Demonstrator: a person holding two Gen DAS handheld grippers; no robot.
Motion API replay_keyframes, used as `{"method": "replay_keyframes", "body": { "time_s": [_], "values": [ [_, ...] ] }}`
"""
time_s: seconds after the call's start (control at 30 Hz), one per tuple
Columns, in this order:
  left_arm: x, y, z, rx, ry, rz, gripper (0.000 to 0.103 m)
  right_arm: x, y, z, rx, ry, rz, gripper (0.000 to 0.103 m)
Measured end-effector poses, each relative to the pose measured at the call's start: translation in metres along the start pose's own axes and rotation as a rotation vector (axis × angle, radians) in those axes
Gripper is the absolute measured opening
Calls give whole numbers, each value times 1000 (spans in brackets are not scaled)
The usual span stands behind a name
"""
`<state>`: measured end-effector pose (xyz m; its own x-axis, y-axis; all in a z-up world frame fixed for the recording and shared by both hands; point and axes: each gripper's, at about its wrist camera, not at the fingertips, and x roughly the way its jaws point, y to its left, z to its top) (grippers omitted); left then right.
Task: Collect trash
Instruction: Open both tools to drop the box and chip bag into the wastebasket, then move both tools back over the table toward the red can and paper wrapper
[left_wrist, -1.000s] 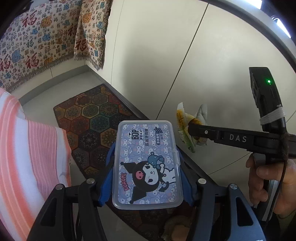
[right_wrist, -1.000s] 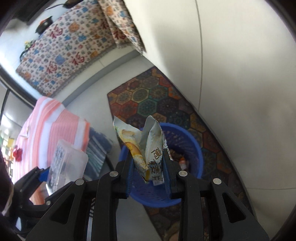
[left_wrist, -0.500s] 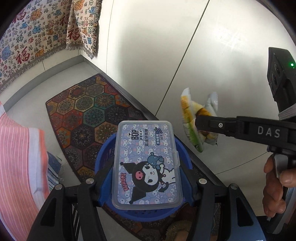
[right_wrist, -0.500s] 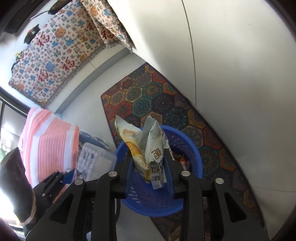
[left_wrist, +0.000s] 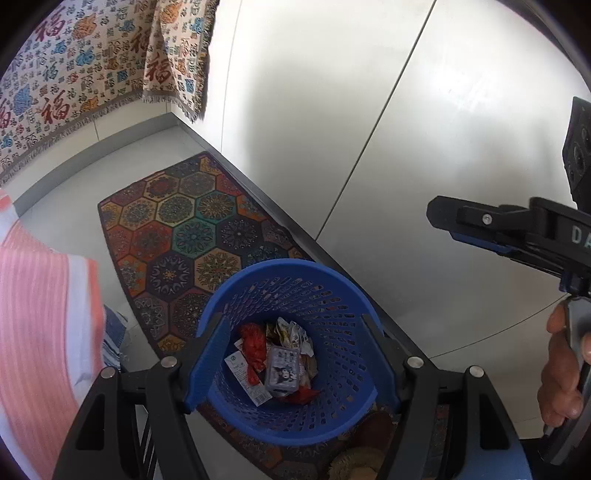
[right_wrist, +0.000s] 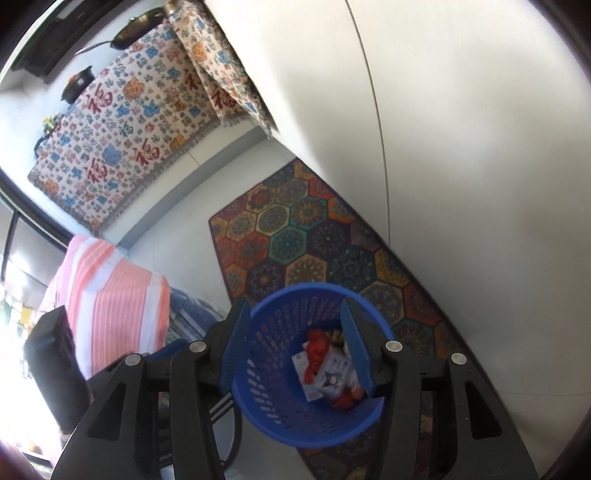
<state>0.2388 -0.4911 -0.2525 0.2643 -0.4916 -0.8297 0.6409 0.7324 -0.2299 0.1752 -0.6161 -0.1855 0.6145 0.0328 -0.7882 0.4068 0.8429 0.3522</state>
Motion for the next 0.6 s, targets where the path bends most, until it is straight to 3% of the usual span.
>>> {"method": "replay_keyframes", "body": {
  "time_s": [0.23, 0.37, 0.47, 0.6],
  "values": [
    [-87, 0, -29, 5, -96, 22, 72, -24, 47, -10, -158, -109, -49, 62],
    [-144, 13, -65, -2, -146, 94, 72, -35, 97, -31, -278, -158, -4, 65],
    [-182, 41, -96, -46, -168, 171, 72, -37, 143, -52, -362, -162, 72, 67],
    [-223, 93, -136, -130, -183, 355, 72, -31, 214, -88, -503, -142, 175, 72]
  ]
}}
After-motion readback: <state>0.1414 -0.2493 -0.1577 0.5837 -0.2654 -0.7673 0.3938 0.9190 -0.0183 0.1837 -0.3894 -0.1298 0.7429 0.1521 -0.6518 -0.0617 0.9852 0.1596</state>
